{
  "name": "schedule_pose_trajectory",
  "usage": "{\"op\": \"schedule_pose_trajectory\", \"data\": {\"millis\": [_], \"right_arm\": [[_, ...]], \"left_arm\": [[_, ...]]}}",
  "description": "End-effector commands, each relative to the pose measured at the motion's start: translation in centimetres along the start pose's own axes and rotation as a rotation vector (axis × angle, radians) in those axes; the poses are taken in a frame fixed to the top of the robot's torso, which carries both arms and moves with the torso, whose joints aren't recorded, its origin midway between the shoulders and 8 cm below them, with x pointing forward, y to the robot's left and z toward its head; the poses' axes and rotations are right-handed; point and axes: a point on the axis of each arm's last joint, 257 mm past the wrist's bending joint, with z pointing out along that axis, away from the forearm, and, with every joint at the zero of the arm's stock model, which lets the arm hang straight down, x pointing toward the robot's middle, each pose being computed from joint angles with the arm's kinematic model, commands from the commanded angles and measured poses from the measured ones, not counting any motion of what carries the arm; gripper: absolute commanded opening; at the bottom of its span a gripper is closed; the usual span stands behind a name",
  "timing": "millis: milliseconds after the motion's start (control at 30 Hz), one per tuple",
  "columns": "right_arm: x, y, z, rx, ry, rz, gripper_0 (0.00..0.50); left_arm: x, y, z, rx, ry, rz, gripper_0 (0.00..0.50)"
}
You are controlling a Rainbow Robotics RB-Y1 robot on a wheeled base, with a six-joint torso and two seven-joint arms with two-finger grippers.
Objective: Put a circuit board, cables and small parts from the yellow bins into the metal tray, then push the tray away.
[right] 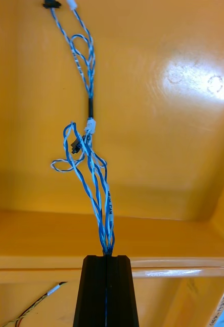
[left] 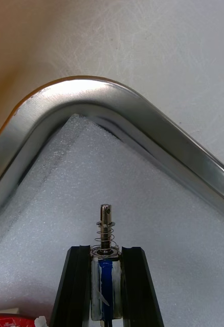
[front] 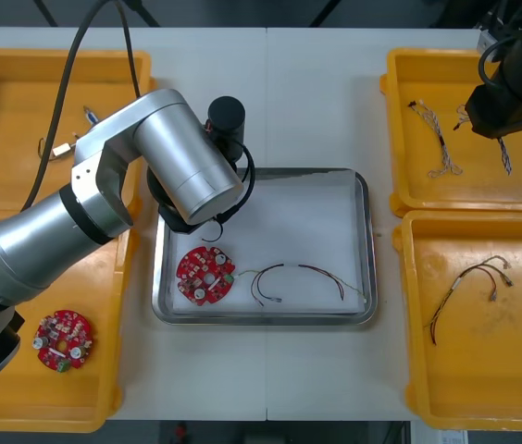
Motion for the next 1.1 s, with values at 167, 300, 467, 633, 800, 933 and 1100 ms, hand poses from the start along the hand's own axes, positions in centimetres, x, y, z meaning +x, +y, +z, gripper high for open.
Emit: {"op": "schedule_pose_trajectory", "data": {"millis": [167,300,467,633,800,933,1100], "right_arm": [[-2.1,0.3,-3.7,-0.010,-0.101,-0.138,0.000],[-2.2,1.3,-3.8,-0.027,-0.107,-0.152,0.000],[-2.0,1.6,-3.5,-0.033,-0.102,-0.164,0.000],[-2.0,2.4,-3.4,-0.045,-0.106,-0.182,0.000],[-2.1,3.5,-3.5,-0.064,-0.115,-0.204,0.000],[-2.1,4.7,-3.9,-0.097,-0.125,-0.230,0.000],[-2.0,6.4,-4.7,-0.149,-0.141,-0.269,0.000]], "left_arm": [[0.9,-0.9,0.1,0.026,-0.014,-0.040,0.299],[0.4,-1.0,0.1,0.032,-0.029,-0.034,0.363],[-0.4,-1.2,-0.3,0.039,-0.044,-0.034,0.389],[-2.0,-1.6,-2.1,0.050,-0.037,-0.046,0.439],[-4.6,-2.0,-5.5,0.056,-0.020,-0.067,0.491],[-7.4,-2.0,-9.9,0.078,0.057,-0.141,0.500],[-9.7,-1.4,-12.9,0.089,0.116,-0.203,0.500]]}}
